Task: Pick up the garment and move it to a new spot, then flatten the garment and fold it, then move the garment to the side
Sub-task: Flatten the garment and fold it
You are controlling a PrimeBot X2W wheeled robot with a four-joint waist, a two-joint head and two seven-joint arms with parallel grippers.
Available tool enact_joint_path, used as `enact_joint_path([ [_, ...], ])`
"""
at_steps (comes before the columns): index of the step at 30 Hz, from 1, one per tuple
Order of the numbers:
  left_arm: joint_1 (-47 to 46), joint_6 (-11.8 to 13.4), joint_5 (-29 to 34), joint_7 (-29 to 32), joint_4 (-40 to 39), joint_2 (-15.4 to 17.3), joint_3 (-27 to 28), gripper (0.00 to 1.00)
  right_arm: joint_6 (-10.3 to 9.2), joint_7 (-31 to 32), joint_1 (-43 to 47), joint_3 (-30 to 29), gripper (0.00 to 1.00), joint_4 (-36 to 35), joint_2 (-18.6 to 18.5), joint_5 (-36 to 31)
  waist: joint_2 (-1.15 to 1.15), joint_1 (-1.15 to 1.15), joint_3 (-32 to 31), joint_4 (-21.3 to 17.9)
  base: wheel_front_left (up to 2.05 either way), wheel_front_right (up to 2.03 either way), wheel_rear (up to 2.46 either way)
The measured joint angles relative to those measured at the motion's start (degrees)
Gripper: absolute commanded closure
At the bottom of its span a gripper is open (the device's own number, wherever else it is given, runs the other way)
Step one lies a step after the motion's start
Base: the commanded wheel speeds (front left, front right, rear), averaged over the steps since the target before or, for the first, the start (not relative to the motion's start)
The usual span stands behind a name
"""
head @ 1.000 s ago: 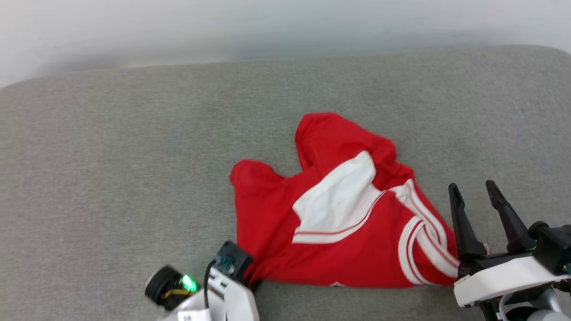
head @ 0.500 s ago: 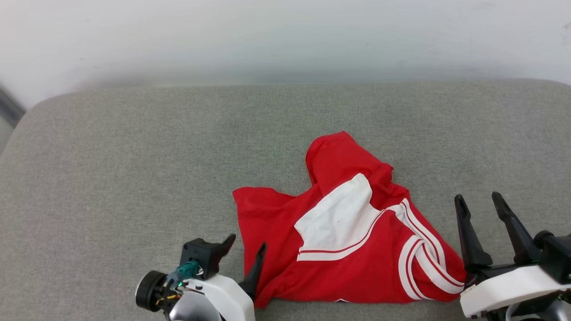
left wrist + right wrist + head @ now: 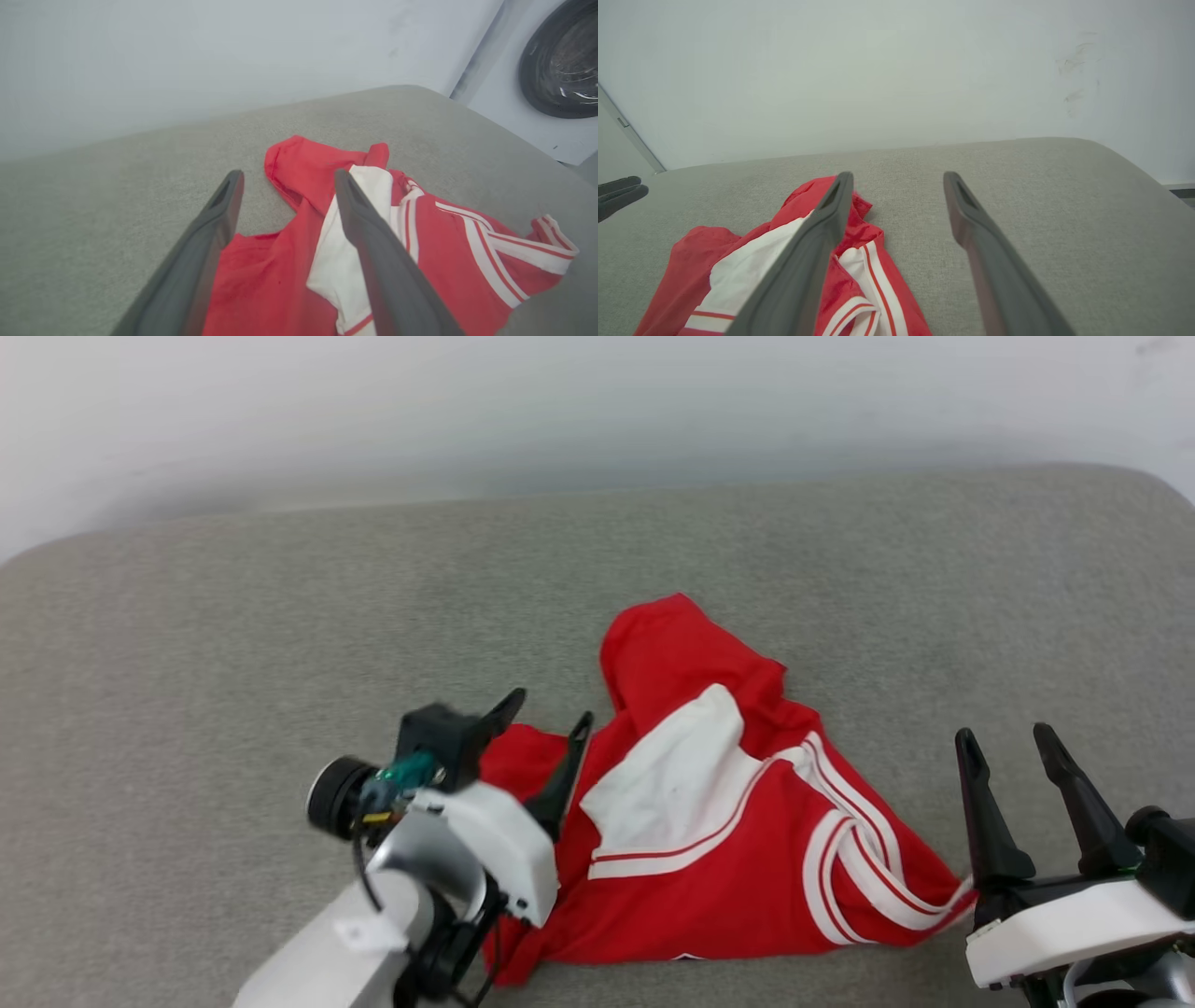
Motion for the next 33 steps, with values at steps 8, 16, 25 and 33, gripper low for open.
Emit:
enact_joint_path([
  [8,-10.5,-7.7,-3.7,15.1,6.8,-0.4,-3.9,0.00,0.00,-1.4,-1.5,0.5,0.00,1.5,0.0,1.4,0.00,0.00,3.1,-3.9,0.00,0.00,0.00],
  [16,-14.5,-11.7,-6.9,27.5,11.9,0.5,-7.1,0.00,0.00,-4.2,-2.6,0.7,0.00,4.5,0.0,3.4,0.00,0.00,7.4,-7.4,0.00,0.00,0.00],
  [25,-15.7,-13.6,-6.1,30.4,10.5,1.7,-9.5,1.00,0.00,-5.8,-3.9,0.9,0.00,6.6,0.0,3.9,0.00,0.00,9.3,-8.2,0.00,0.00,0.00],
  [33,-16.2,-11.4,-3.0,24.2,4.7,2.9,-8.0,1.00,0.00,-6.2,-4.3,-0.1,0.00,7.4,0.0,3.9,0.00,0.00,8.4,-6.4,0.00,0.00,0.00],
])
